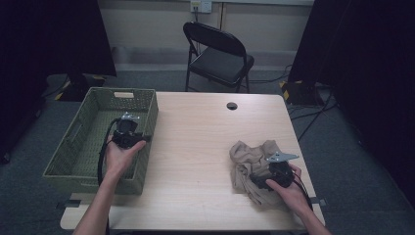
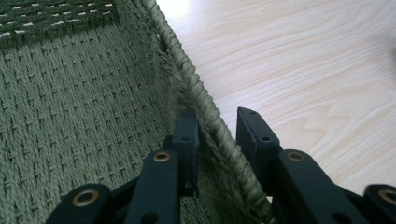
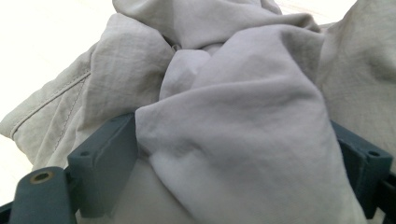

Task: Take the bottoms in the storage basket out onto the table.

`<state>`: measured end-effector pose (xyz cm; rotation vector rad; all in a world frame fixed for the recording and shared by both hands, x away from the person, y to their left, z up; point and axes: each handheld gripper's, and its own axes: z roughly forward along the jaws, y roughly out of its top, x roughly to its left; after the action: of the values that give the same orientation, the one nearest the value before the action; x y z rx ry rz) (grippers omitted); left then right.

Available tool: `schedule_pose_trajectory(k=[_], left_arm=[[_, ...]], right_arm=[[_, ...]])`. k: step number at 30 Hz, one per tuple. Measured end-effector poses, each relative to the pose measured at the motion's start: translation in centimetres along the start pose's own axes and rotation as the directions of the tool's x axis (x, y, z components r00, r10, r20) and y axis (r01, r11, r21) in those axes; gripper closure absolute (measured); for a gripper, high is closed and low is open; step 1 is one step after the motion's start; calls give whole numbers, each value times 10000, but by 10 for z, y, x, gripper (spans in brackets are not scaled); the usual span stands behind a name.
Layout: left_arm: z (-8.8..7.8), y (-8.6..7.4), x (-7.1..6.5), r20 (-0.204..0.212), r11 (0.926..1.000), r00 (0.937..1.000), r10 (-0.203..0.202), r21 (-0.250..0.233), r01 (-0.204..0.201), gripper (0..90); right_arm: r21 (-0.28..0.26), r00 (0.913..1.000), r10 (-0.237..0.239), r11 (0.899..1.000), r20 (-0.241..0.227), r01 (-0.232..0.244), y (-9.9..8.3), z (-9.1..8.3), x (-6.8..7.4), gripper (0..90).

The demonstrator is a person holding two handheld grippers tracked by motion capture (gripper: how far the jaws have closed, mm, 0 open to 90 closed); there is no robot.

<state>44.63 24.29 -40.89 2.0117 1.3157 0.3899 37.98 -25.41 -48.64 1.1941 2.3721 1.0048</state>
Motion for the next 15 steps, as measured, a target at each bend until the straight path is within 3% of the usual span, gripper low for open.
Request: schedule_pose_trajectory(k=[2, 5, 15], left_arm=[[-2, -1, 1, -61, 9999, 9999, 109, 54, -108, 704], [-5, -5, 5, 46, 9999, 9999, -149, -28, 149, 704], [-17, -15, 15, -98, 9999, 9999, -138, -13, 138, 705]], right_arm=[[0, 10000, 5, 10000, 5, -5, 0, 0, 0, 126], [-7, 10000, 6, 10000, 9, -6, 0, 0, 0, 126], [0, 10000, 19, 10000, 8, -19, 0, 0, 0, 125]])
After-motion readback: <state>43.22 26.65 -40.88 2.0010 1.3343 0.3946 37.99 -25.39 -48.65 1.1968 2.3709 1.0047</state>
